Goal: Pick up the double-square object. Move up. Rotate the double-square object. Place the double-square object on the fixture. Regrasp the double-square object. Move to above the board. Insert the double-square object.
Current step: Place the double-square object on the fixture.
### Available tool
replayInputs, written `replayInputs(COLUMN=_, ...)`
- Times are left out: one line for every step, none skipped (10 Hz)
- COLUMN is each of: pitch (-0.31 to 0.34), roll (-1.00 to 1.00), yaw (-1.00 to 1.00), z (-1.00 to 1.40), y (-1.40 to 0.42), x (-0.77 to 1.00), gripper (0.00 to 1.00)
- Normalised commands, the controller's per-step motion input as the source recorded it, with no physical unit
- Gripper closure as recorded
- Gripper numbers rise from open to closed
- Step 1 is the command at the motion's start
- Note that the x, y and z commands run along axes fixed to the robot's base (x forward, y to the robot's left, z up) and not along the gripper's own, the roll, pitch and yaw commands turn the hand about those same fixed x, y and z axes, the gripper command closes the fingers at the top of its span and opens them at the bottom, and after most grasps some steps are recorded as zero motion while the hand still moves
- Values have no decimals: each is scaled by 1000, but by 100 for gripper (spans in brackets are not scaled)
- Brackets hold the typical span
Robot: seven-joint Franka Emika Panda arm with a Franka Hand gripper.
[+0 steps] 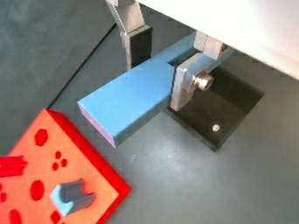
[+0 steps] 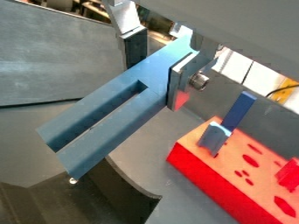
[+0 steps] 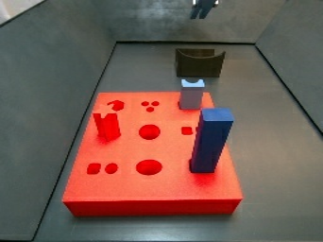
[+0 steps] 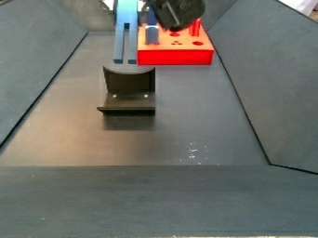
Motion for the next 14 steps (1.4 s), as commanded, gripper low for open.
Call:
replayInputs(pitch=15, roll=-229, yaw=-85, z=-1, y=27, x=47, gripper=100)
replayInputs(pitch=218, roll=-1000, yaw=-61, z=-1000, y=128, x=121, gripper=100)
replayInputs(pitch=219, roll=-1000, yaw=-77, z=-1000, y=137, x=127, gripper=100)
replayInputs(pitch=244, roll=-977, yaw=-118, z=-1000, y=138, x=143, gripper=100)
replayInputs(pitch=221, roll=-772, yaw=-160, z=-1000, y=135, x=162, gripper=100)
replayInputs(pitch=194, roll=-663, yaw=-180, z=-1000, y=137, x=168, gripper=100)
replayInputs(pitch=138, roll=-445, yaw=-207, z=-1000, y=141, x=172, gripper=100)
replayInputs(pitch=84, roll=-262, yaw=-212, z=-1000, y=136, x=183, gripper=100)
replayInputs(pitch=45, roll=-197, yaw=-204, z=-1000, y=135, x=193, gripper=100)
replayInputs(pitch=17, roll=-179, yaw=-185, z=-811, y=114, x=160, gripper=100)
replayInputs(pitch=-10, roll=-153, yaw=-161, z=-625, y=113, x=132, gripper=100)
replayInputs(pitch=-50, roll=-109, yaw=-129, z=-559, y=157, x=87, gripper=100)
replayInputs(pitch=-56, roll=-104, yaw=-107, z=-556, y=158, x=82, gripper=100)
replayInputs(pitch=-55, roll=-104, yaw=-86, z=-556, y=158, x=81, gripper=100)
